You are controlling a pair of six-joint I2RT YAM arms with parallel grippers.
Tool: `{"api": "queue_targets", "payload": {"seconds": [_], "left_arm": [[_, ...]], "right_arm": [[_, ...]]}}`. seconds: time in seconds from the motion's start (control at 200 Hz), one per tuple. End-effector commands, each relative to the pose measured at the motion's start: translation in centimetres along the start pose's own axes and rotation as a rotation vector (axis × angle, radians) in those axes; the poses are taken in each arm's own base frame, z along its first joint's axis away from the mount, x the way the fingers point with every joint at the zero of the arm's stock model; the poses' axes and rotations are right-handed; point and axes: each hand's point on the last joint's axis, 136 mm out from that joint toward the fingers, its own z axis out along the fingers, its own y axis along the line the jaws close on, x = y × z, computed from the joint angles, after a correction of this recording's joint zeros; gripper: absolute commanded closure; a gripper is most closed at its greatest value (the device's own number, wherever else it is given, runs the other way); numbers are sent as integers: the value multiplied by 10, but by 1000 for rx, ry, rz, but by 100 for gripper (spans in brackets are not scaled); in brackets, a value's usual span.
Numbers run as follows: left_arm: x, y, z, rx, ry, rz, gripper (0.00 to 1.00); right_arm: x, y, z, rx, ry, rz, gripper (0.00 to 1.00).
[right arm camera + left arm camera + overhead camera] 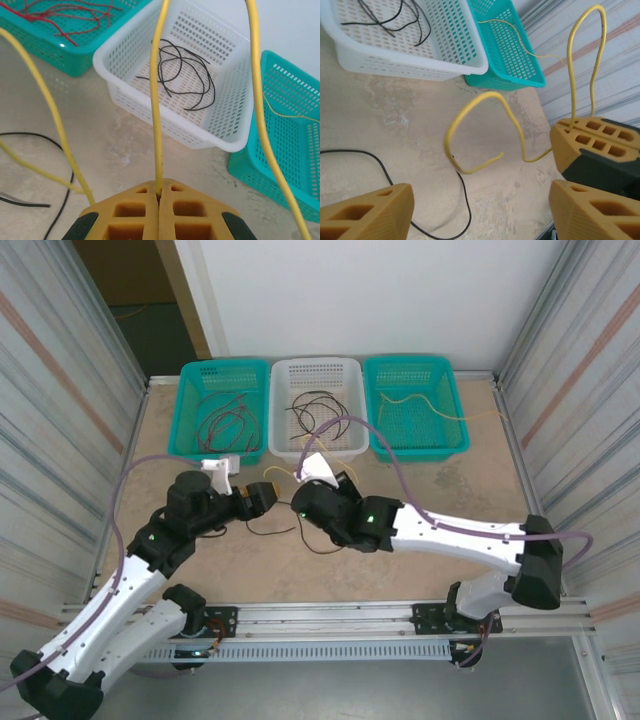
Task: Untangle the cables
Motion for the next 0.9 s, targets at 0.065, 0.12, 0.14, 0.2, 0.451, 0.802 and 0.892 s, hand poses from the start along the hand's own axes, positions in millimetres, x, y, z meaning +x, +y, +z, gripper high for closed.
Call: {"api": "queue_targets", "payload": {"seconds": [0.065, 0.12, 0.14, 0.2, 0.451, 0.802, 0.892], "left_arm": [[-13, -30, -5, 149, -67, 38, 35], [-16, -36, -7, 186, -87, 43, 37], [-17, -38, -8, 199, -95, 43, 37], [-21, -44, -9, 236, -118, 41, 38], [-23, -75, -13, 356, -132, 114, 39], [-23, -71, 1, 279, -115, 171, 71], [-24, -64, 2, 242, -121, 163, 88]], "right_arm": [[-28, -17, -21, -186, -26, 271, 100], [-32, -21, -25, -222, -29, 323, 100], [-34, -22, -27, -233, -33, 337, 100], [-38, -23, -33, -262, -41, 369, 100], [-43, -18, -42, -328, -51, 411, 100], [-47, -9, -50, -410, -60, 445, 100], [-47, -15, -51, -397, -65, 456, 100]]}}
